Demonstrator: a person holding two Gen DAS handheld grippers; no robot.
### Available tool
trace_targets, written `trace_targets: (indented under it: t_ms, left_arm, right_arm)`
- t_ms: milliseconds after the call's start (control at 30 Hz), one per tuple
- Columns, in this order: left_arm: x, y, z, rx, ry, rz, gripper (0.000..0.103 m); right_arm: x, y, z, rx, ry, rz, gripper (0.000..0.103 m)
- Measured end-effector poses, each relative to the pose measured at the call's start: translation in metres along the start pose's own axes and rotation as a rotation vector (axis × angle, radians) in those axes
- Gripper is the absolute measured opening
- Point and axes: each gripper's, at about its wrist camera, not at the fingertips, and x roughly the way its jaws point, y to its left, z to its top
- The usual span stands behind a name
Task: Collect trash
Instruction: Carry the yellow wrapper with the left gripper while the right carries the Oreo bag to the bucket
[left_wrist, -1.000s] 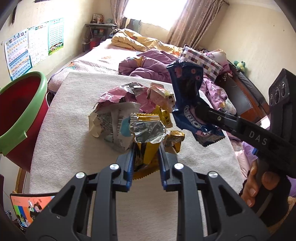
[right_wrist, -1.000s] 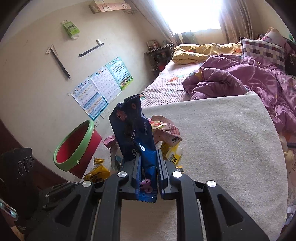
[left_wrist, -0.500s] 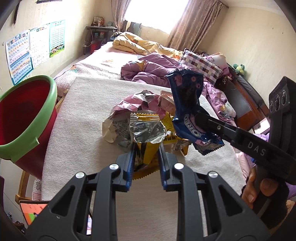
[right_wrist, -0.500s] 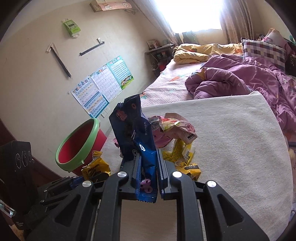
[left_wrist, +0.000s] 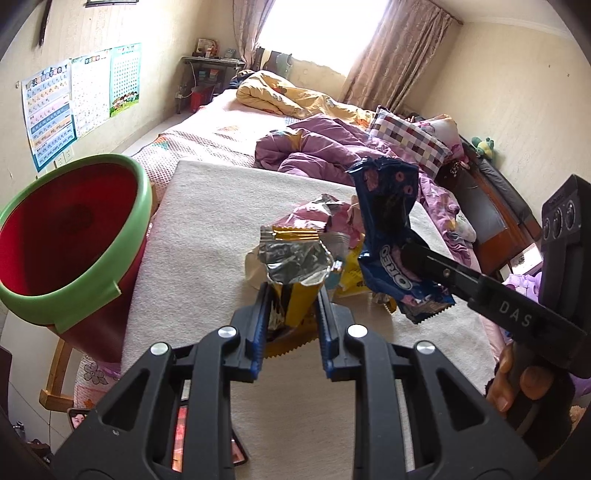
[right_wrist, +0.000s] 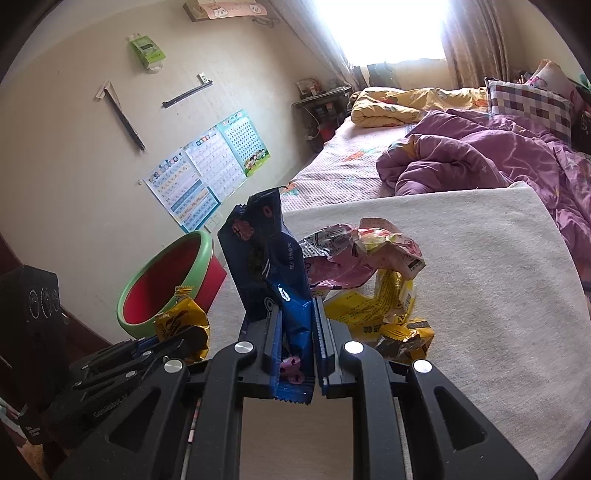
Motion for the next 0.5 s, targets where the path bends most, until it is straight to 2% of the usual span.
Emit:
trace_targets:
  t_ms: [233,500]
  left_arm:
    - [-0.006,0.022,0.006,-0.009,-0.013,0.019,0.022]
    - [-0.025,0.068,0.021,-0.047,-0.058,0.091,0.022]
  right_arm:
    - [0.007,0.013,-0.002,0.002,-0.002,0.005,0.015]
    - [0.014,0.027,-0.004,0.005,-0.007,0.001,0.015]
